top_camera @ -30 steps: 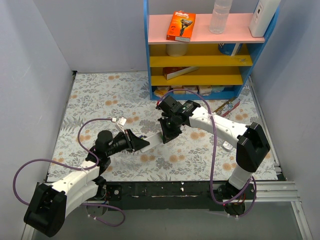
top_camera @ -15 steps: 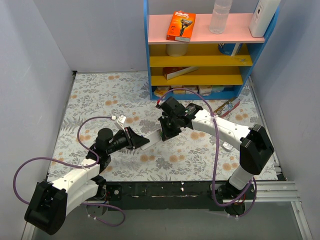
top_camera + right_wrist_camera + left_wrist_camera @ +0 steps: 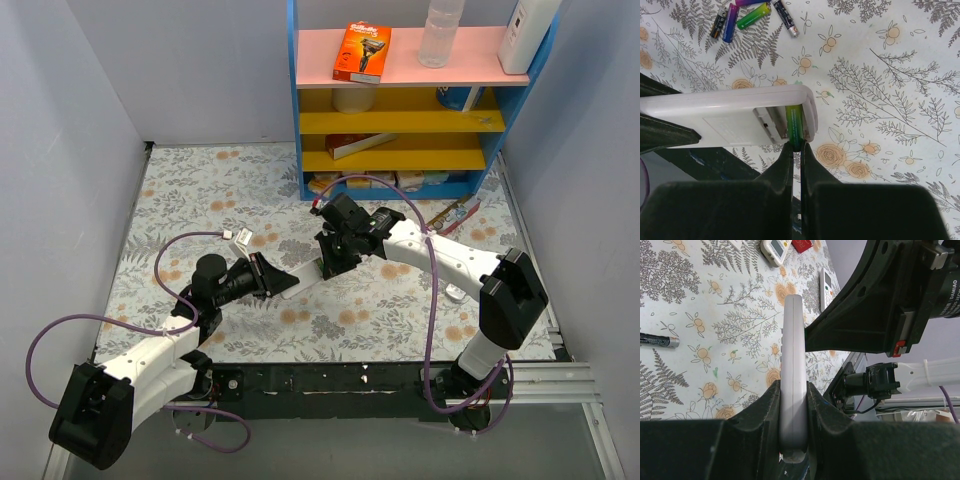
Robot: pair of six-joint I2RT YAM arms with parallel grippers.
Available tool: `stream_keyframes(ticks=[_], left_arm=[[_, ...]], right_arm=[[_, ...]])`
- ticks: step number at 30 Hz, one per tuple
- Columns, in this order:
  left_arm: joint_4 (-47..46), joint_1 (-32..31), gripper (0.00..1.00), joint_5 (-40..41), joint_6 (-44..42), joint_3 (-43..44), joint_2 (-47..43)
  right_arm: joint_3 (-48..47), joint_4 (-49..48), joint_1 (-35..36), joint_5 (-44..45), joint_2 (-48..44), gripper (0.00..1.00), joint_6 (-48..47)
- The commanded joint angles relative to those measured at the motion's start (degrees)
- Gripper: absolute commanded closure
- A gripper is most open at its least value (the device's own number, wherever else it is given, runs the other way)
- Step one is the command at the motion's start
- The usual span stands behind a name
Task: Load the batteries into the remote control
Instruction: Load the battery into the remote control.
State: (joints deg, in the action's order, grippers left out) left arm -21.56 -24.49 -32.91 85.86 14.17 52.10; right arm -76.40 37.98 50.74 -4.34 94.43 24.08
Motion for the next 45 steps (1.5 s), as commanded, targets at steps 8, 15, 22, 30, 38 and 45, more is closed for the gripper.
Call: stream_keyframes(ticks=[8,15,22,30,38,45], left_arm=[[-0.9,-0.6,1.0,-4.4,-0.6,1.6,-0.9],[-5.7,-0.6,1.0,-8.3,0.1,1.0,-1.1],[-9.9,-0.6,1.0,-12.8,1.1,0.4,-1.7],[-13.8,-0.7,1.0,-17.2,2.6,-0.1,-2.7],[-16.8,-0.6,1.0,-19.5,4.0,0.1,-2.2],[-19.1,-0.7,1.0,-21.5,4.9,0.5,-1.6]], right_arm=[[2.9,-5.8,-1.3,6.5,-3.2,0.99,5.9],[5.9,-12.0,-1.3,4.9,-4.4,0.99,6.4],[5.6,-14.5,-1.8,6.0,-4.1,0.89,2.8],[6.0,-17.3,-3.6,1.4,-4.5,0.84,-1.0],[6.9,-18.8,-4.6,-3.4,-4.0,0.75,-4.2],[10.1,-21.5,-7.5,-9.8,-5.5,0.63,-5.5]])
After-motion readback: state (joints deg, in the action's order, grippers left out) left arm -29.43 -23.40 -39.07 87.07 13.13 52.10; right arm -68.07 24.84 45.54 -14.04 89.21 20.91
